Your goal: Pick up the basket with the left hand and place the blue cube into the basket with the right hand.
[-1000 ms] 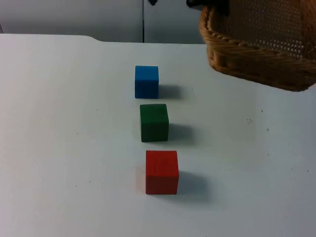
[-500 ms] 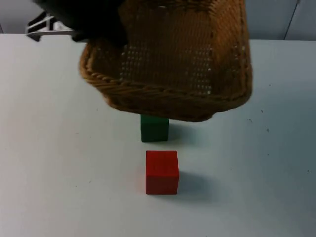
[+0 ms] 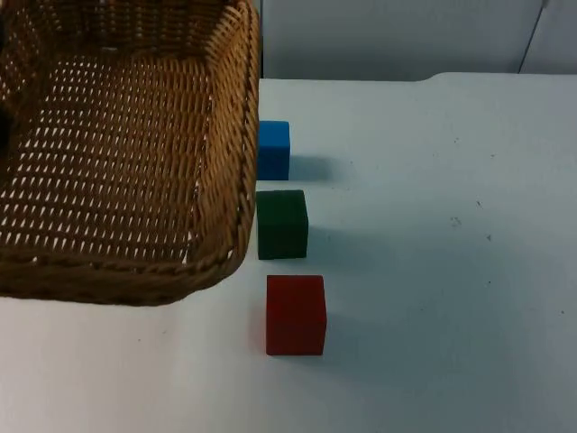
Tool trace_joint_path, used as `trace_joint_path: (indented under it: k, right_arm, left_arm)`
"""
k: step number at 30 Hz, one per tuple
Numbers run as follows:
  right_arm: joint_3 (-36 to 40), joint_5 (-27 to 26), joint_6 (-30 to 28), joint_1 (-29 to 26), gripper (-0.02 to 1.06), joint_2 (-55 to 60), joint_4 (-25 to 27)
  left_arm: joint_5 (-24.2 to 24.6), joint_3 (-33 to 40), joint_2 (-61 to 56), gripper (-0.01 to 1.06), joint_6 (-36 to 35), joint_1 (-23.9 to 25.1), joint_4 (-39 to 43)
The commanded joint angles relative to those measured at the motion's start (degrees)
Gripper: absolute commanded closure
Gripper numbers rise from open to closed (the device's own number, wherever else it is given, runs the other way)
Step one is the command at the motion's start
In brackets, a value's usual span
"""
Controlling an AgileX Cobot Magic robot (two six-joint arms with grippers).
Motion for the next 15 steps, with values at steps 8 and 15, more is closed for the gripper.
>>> trace_joint_path:
  k: [8, 15]
  right_arm:
    - [0.4, -0.5, 0.1, 0.2, 0.00, -0.1, 0.2]
    - [0.4, -0.5, -0.3, 0.2, 0.00, -0.1, 0.6]
  left_arm:
    - [12.1, 4.1, -0.8, 1.05, 19.6, 14.8, -14.8]
    - [13.5, 5.6, -0.8, 1.05, 23.2, 17.1, -16.6]
